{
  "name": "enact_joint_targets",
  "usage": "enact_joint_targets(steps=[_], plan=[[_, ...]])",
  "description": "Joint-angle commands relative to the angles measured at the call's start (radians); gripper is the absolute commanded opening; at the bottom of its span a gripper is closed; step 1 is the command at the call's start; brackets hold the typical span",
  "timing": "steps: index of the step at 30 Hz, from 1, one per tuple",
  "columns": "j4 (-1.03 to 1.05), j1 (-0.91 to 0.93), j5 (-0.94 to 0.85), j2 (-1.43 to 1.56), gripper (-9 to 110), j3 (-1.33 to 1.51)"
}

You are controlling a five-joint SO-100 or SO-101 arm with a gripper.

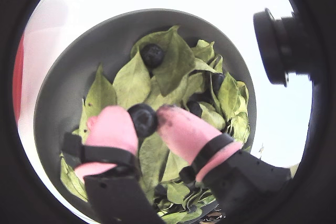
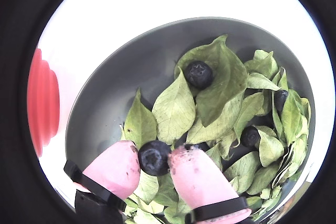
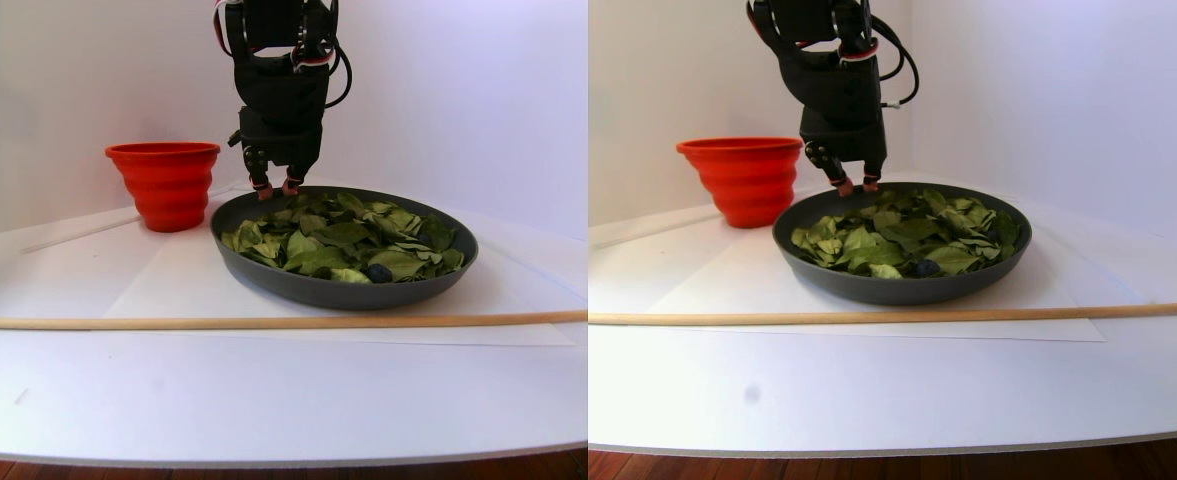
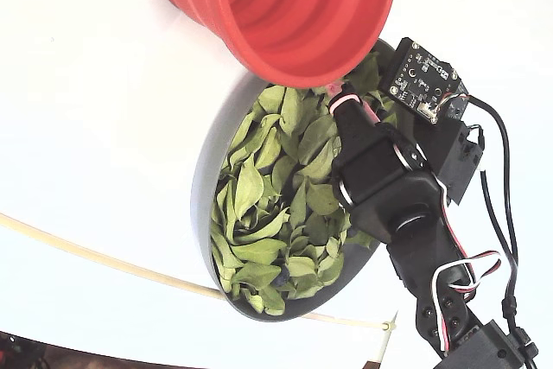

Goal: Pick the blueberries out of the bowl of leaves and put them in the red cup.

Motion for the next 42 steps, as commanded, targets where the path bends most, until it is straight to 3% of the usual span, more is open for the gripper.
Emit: enact_joint_targets(steps=[1,42], plan=[[0.003,-0.005,-0.008,0.132,10,0.002],[0.115,-0.032,-0.023,0.353,10,0.106]])
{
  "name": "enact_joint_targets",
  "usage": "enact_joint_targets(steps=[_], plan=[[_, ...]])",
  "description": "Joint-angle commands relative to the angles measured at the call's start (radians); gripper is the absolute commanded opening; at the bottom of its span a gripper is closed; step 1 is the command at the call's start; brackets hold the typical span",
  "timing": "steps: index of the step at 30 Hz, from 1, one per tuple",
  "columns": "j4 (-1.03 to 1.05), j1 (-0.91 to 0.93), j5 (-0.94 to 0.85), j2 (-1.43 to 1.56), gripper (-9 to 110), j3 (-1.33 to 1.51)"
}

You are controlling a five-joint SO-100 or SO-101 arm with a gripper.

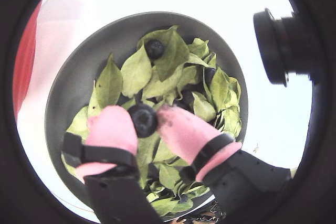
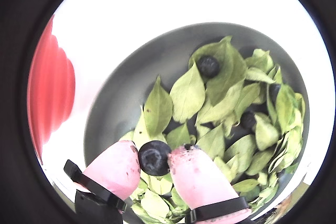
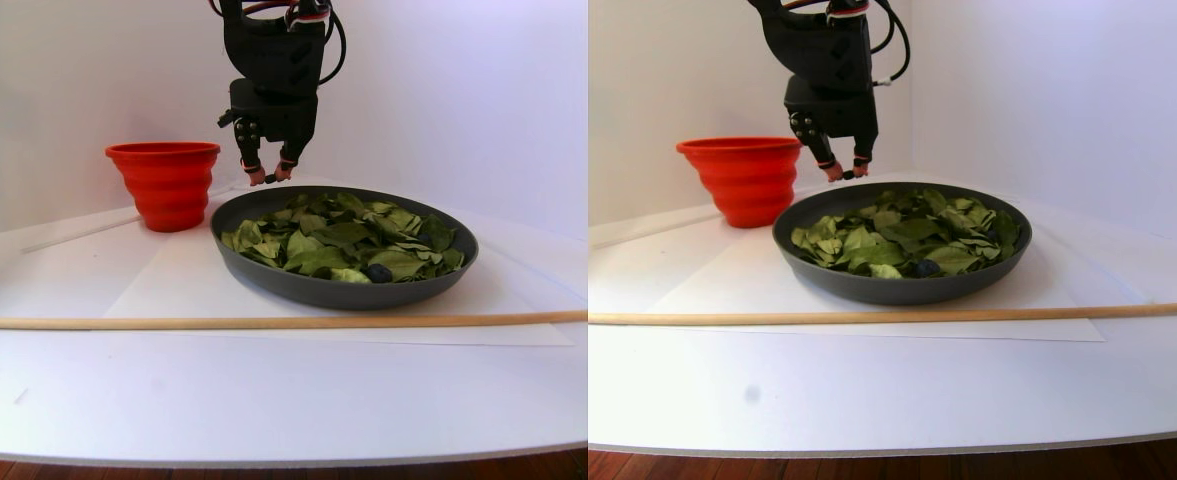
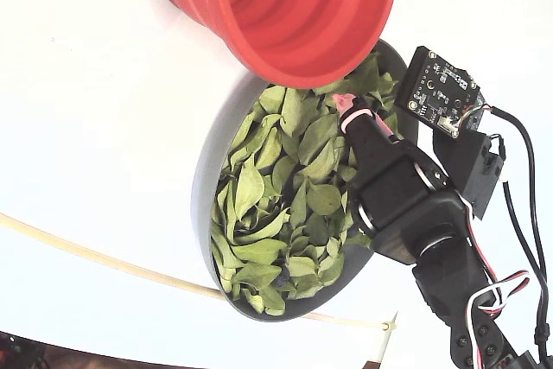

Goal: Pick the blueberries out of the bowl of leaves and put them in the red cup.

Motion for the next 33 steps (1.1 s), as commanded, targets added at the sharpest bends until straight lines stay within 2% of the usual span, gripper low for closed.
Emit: enact_joint_targets(steps=[1,33], plan=[[-0.002,-0.011,-0.003,0.152,10,-0.003],[0.055,-0.092,0.031,0.339,10,0.044]])
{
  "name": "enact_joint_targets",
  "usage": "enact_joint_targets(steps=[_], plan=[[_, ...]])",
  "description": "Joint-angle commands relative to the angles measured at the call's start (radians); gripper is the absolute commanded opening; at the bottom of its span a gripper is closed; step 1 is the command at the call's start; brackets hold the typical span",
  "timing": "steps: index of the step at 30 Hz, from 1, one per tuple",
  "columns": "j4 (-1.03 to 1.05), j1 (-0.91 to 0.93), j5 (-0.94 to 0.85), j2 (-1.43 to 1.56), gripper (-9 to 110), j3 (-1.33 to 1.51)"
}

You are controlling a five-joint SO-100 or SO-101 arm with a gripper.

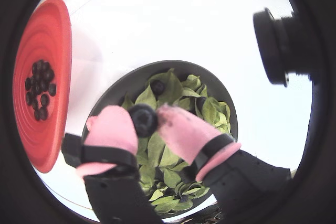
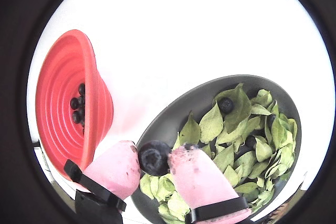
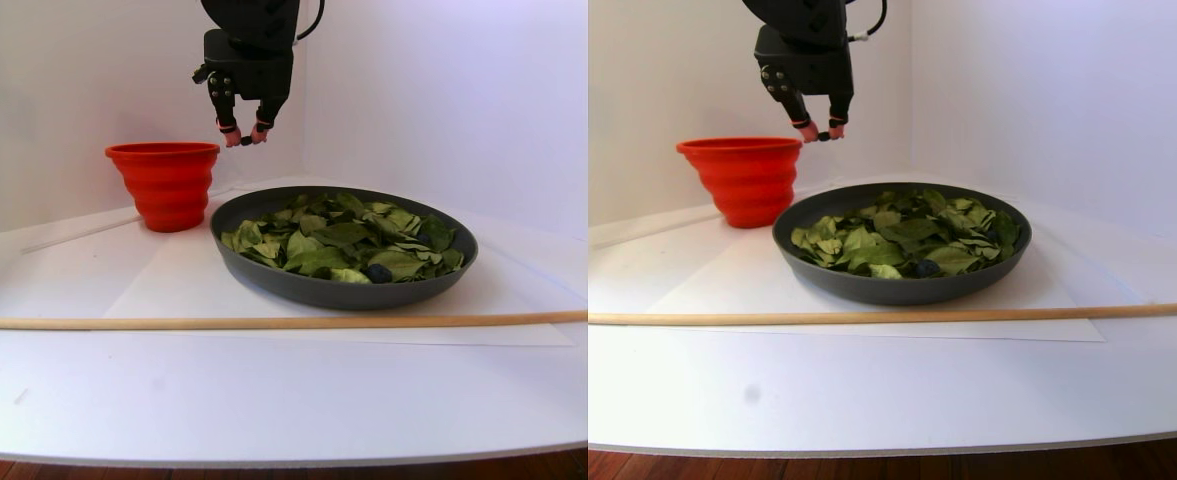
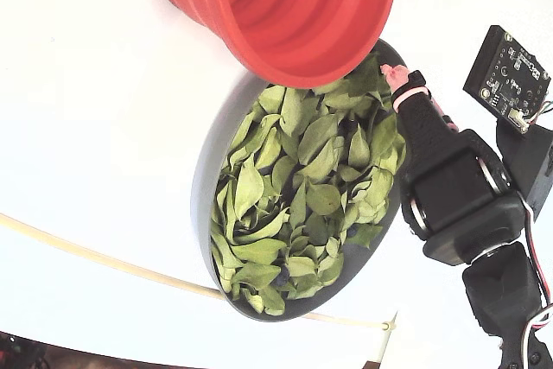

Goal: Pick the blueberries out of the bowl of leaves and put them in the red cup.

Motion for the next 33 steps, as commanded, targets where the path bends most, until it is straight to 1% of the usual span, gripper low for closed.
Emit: enact_joint_targets(steps=[1,15,33], plan=[[0.002,-0.014,0.012,0.158,10,-0.006],[0.002,-0.061,0.035,0.216,10,0.012],[-0.008,-0.15,0.052,0.193,10,0.012]])
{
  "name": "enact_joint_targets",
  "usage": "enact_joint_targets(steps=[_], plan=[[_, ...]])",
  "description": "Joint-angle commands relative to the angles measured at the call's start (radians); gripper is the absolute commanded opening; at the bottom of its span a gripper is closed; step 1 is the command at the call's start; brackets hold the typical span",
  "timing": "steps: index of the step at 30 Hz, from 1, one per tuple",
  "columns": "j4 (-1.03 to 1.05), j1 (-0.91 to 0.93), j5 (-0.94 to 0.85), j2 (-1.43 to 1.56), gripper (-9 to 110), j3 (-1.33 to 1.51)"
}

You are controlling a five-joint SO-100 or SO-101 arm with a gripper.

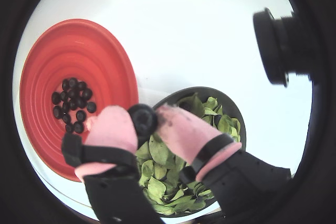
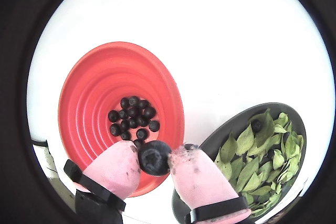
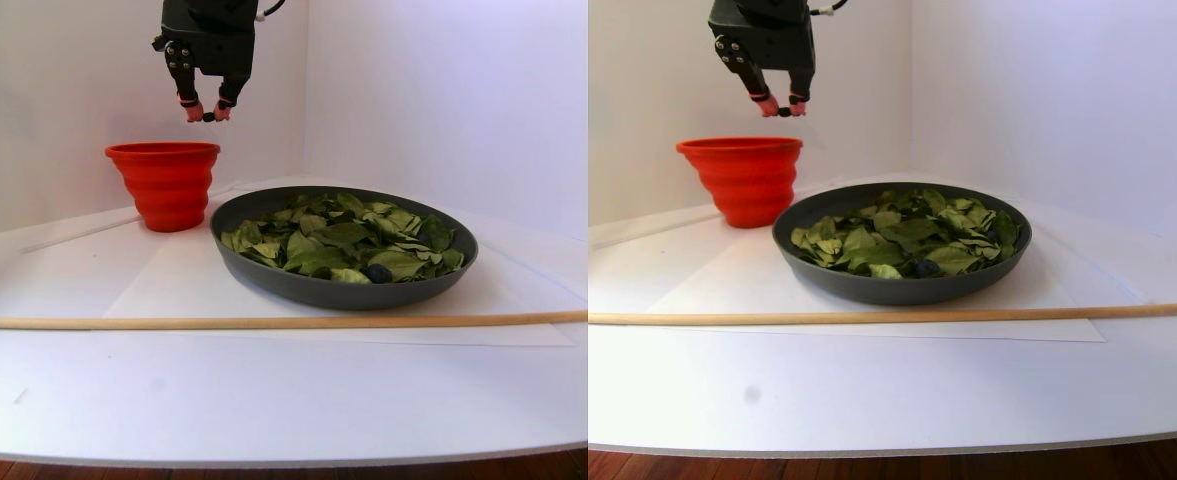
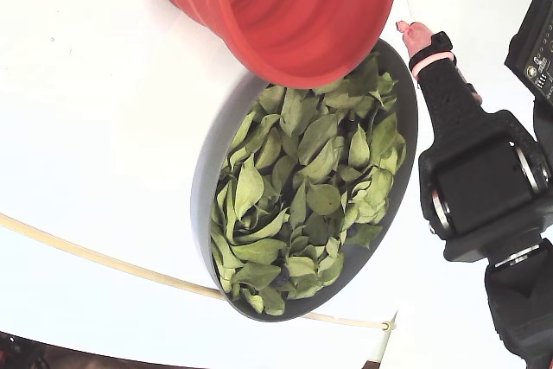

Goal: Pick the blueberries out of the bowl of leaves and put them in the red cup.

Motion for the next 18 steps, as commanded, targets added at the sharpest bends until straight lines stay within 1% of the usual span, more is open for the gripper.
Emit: enact_joint_targets(steps=[1,18], plan=[[-0.008,-0.025,0.008,0.087,10,-0.014],[-0.038,-0.089,0.018,0.046,10,-0.002]])
